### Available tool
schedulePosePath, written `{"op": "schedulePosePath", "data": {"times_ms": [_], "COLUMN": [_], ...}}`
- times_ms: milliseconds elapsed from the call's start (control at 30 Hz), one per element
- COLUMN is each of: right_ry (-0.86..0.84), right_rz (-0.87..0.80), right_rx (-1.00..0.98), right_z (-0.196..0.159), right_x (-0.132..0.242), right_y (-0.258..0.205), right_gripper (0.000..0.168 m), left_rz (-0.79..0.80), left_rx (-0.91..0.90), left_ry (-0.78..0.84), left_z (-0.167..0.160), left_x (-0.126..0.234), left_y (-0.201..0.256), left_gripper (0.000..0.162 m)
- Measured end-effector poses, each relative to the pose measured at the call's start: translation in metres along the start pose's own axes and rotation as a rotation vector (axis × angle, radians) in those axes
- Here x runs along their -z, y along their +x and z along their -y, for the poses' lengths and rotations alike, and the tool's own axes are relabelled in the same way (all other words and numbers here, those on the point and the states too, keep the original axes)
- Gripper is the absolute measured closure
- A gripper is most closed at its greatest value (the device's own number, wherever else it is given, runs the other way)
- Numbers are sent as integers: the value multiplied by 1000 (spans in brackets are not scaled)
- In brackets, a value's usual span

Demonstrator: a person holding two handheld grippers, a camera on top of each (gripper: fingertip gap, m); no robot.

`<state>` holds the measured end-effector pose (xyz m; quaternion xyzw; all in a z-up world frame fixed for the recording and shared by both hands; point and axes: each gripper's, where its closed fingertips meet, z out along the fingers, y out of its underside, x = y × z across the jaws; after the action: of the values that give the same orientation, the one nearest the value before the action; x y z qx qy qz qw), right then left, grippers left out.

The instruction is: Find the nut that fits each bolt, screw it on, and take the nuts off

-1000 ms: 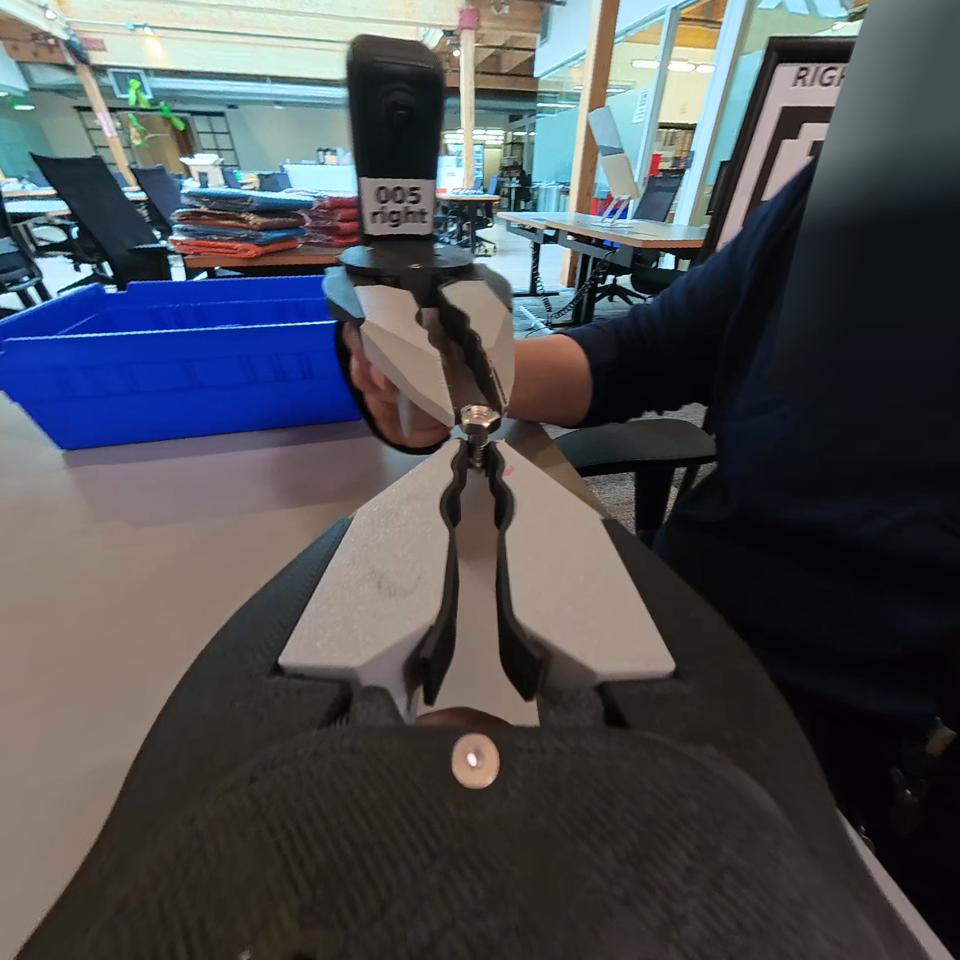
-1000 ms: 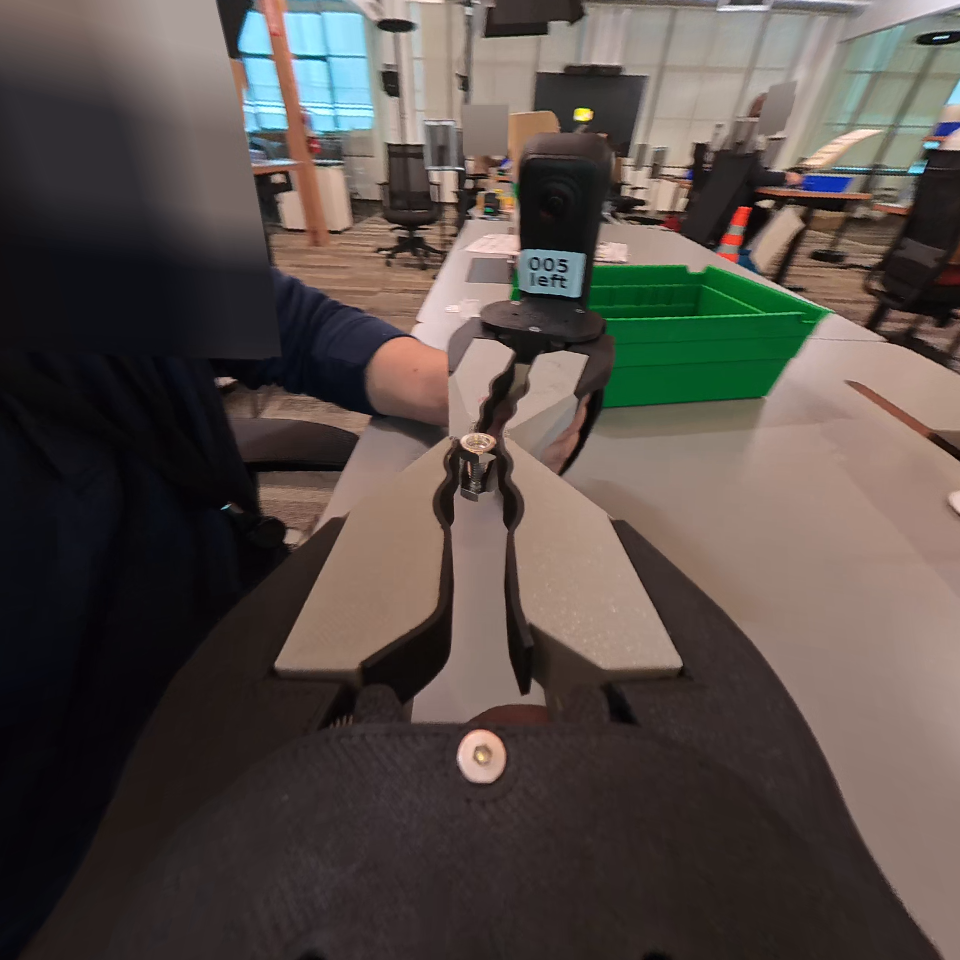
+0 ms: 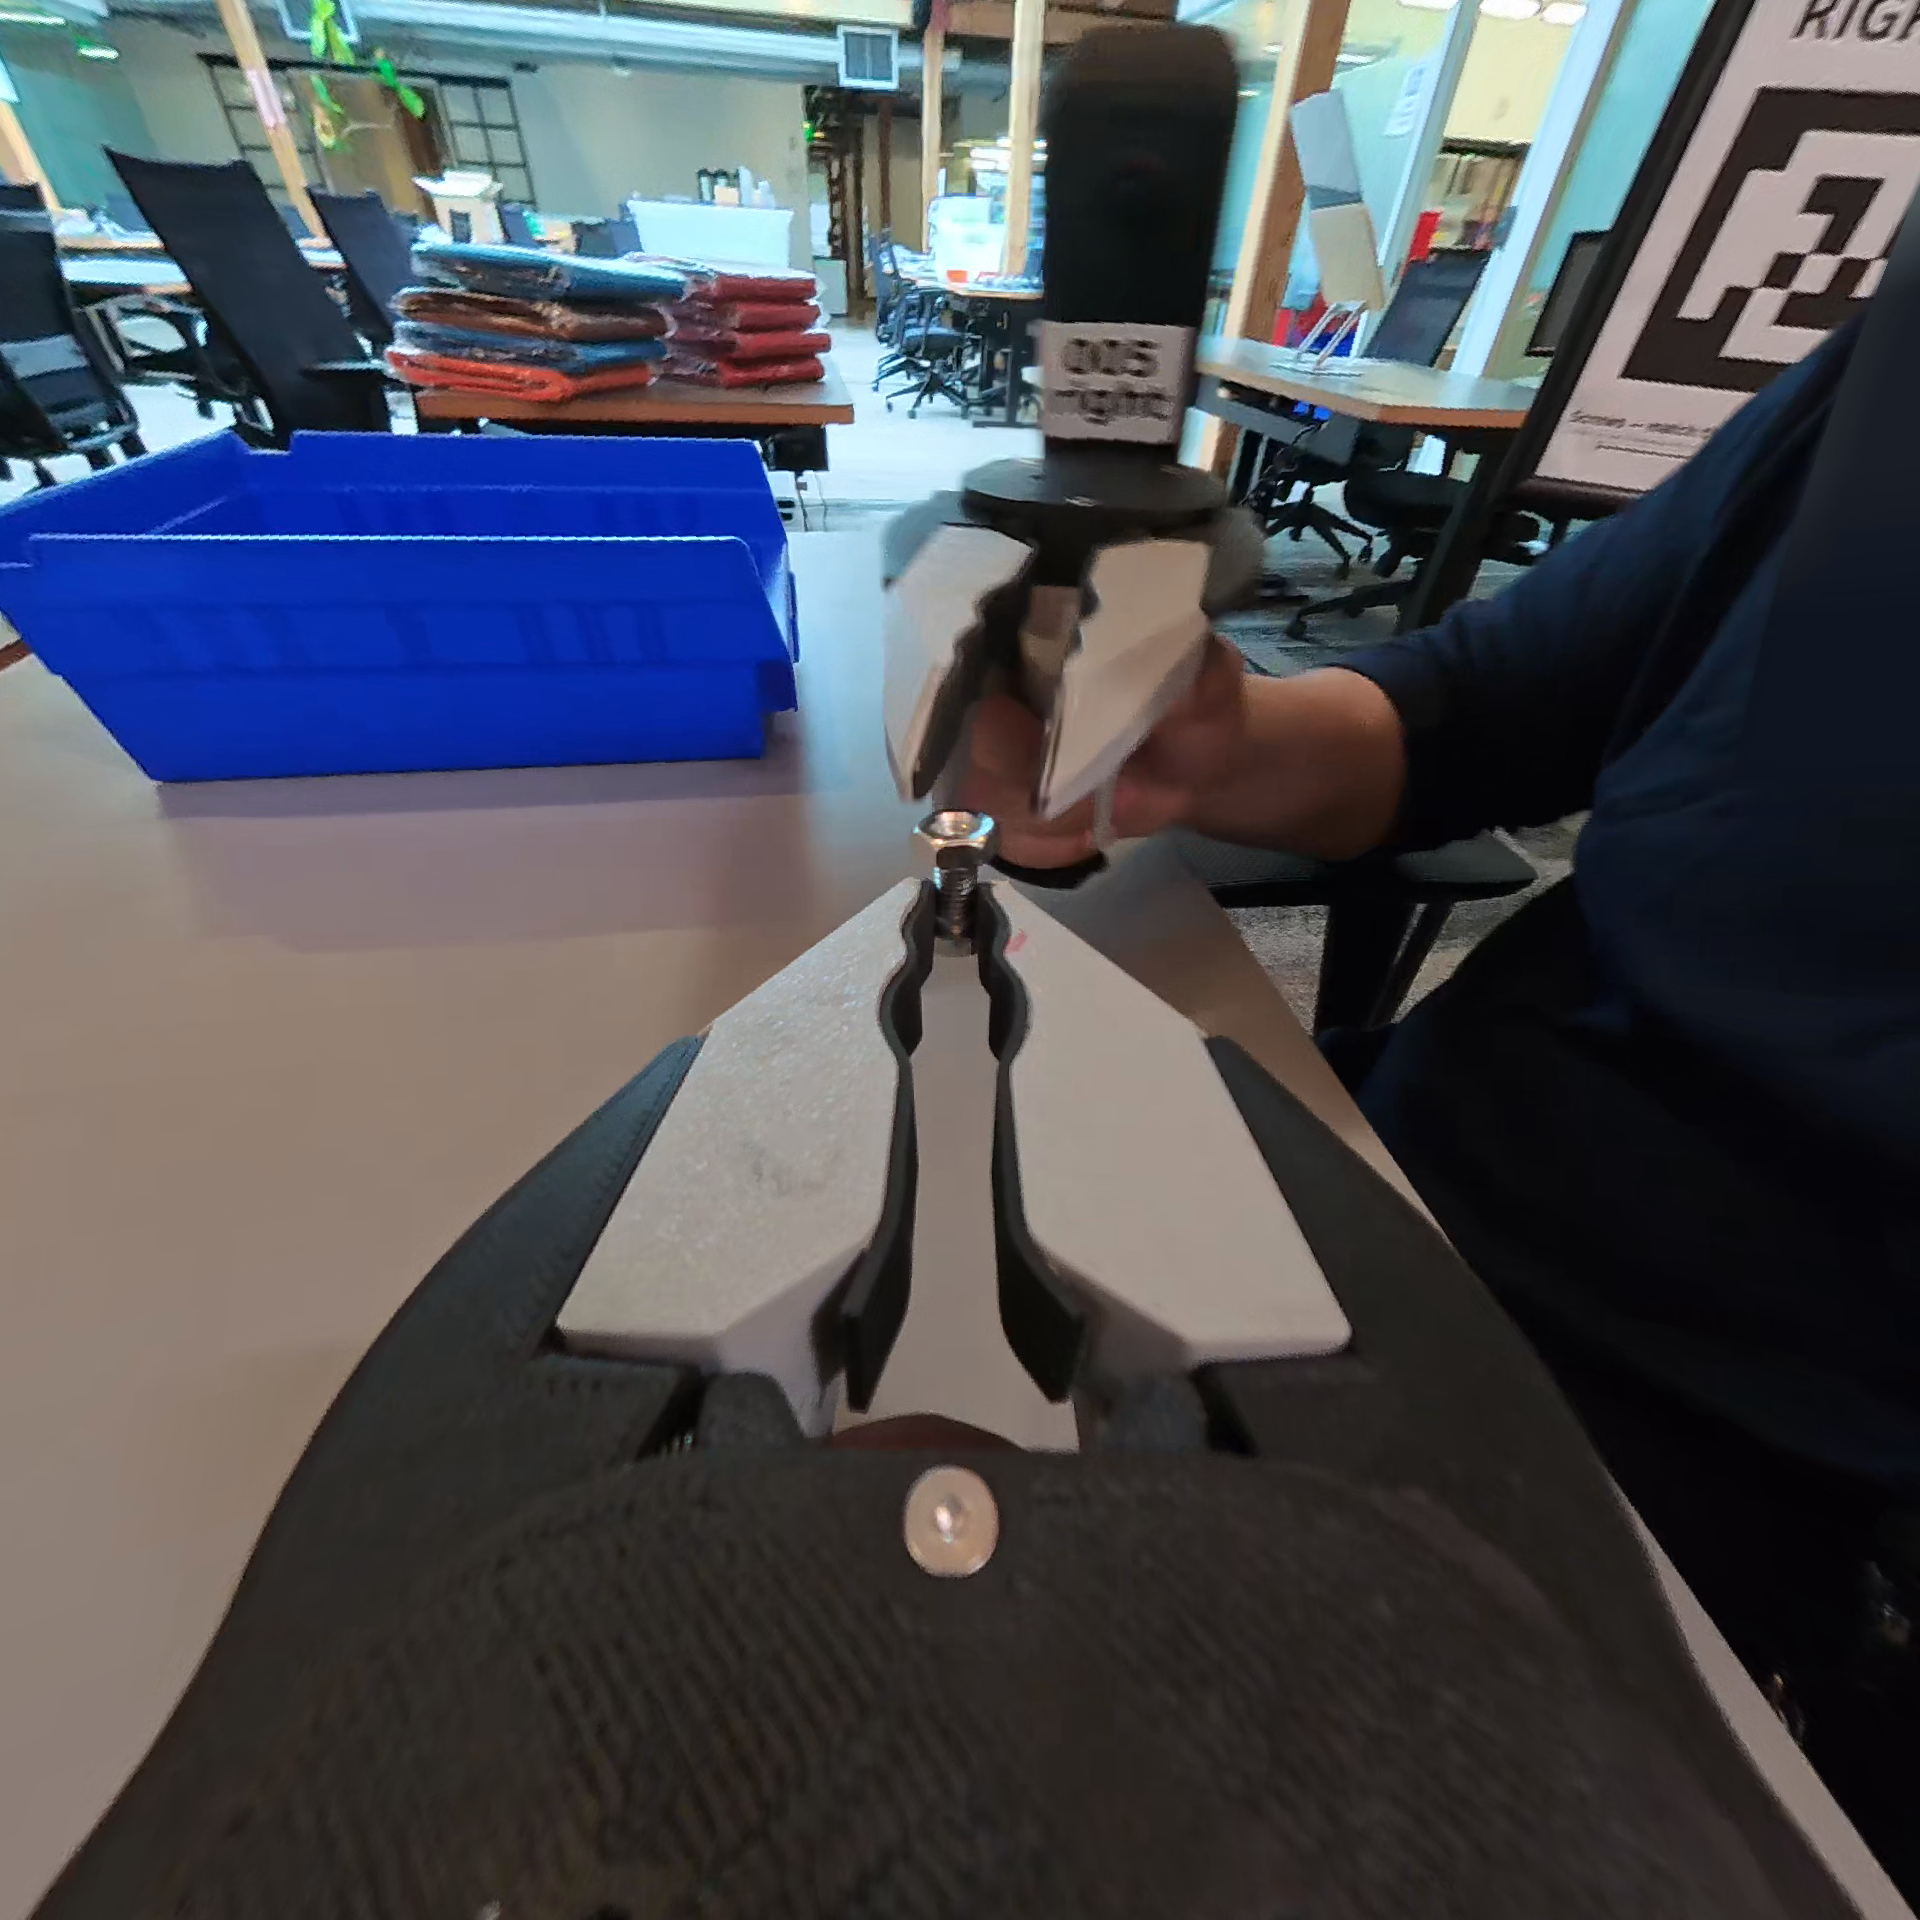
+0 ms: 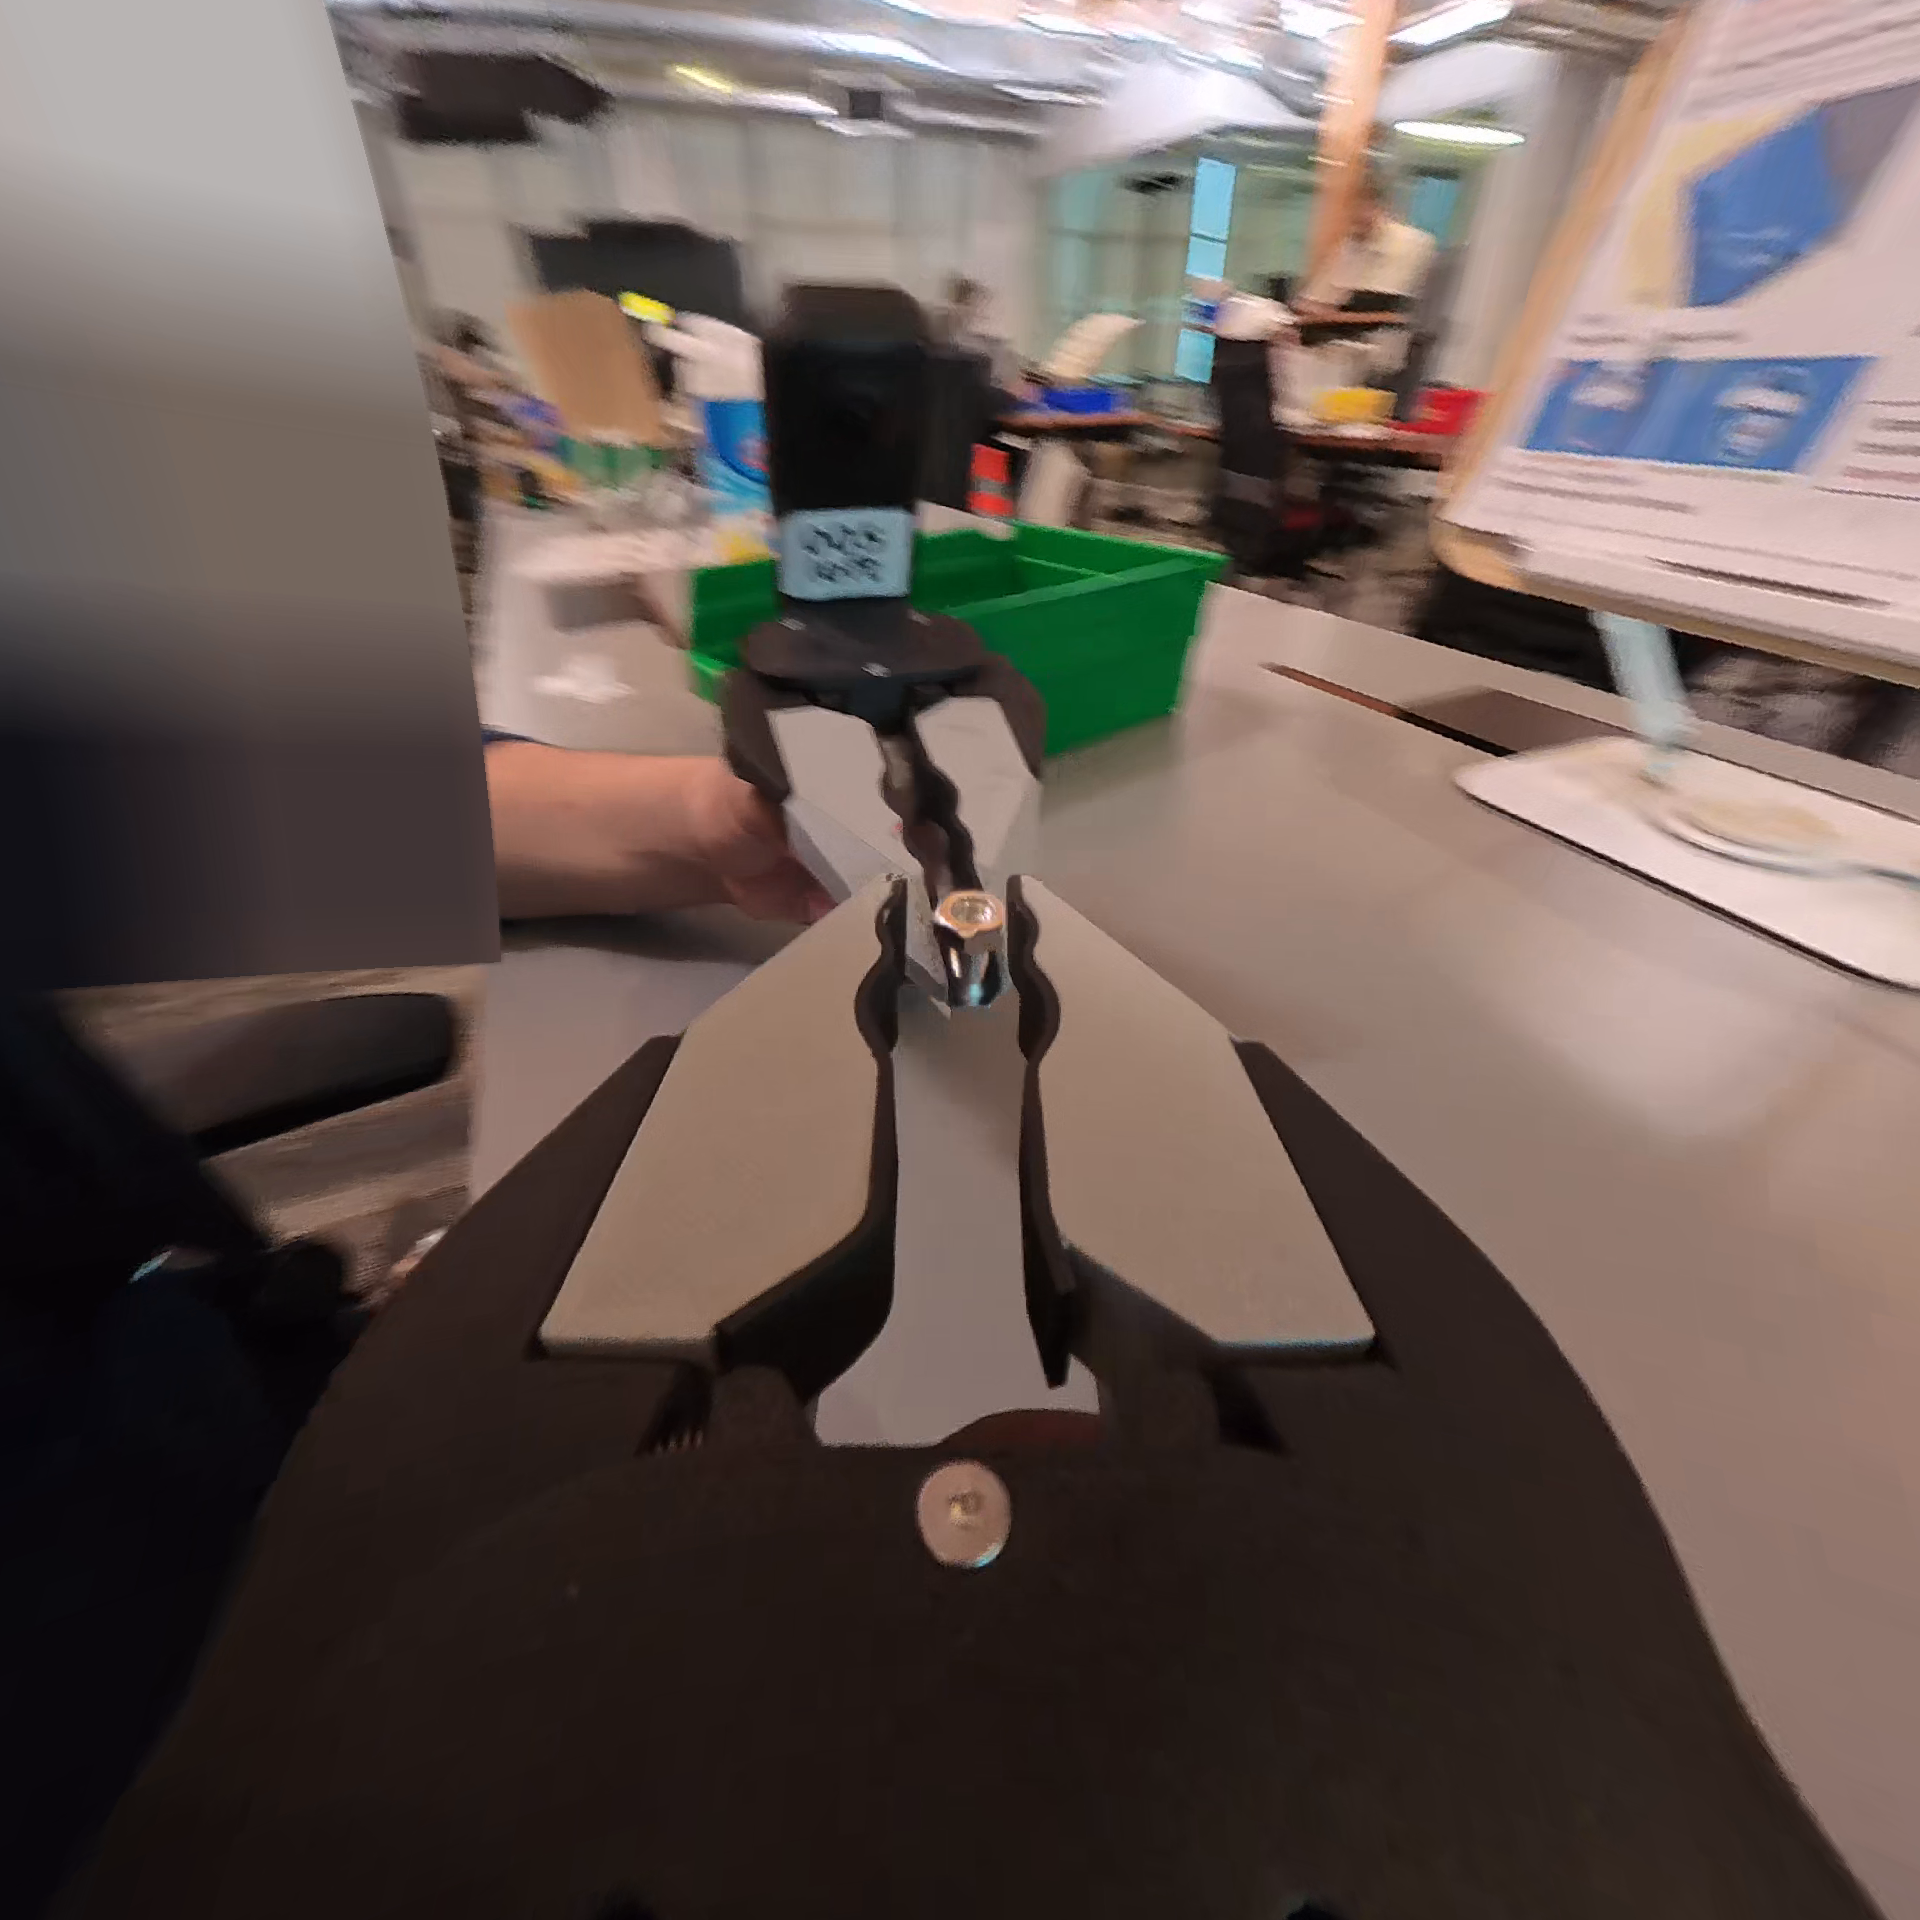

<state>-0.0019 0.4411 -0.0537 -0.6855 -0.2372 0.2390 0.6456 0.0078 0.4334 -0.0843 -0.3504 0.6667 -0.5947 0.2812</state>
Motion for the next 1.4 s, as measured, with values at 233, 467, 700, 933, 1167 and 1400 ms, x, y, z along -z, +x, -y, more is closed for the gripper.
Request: {"op": "schedulePosePath", "data": {"times_ms": [233,467,700,933,1167,1400], "right_ry": [9,-27,-43,-52,-55,-49], "right_rz": [381,506,531,525,523,505], "right_rx": [-41,30,24,25,33,39], "right_z": [12,13,7,3,3,2], "right_x": [15,14,5,9,3,4], "right_y": [-4,-14,-16,-16,-18,-18], "right_gripper": [149,152,154,154,155,157], "left_rz": [-61,-100,-102,-107,-102,-98], "left_rx": [-2,-5,-10,-14,-17,-19], "left_ry": [43,53,58,57,59,54], "left_z": [7,9,10,11,12,11], "left_x": [4,5,5,4,4,4], "left_y": [9,15,17,18,18,18], "left_gripper": [157,157,157,157,157,157]}}
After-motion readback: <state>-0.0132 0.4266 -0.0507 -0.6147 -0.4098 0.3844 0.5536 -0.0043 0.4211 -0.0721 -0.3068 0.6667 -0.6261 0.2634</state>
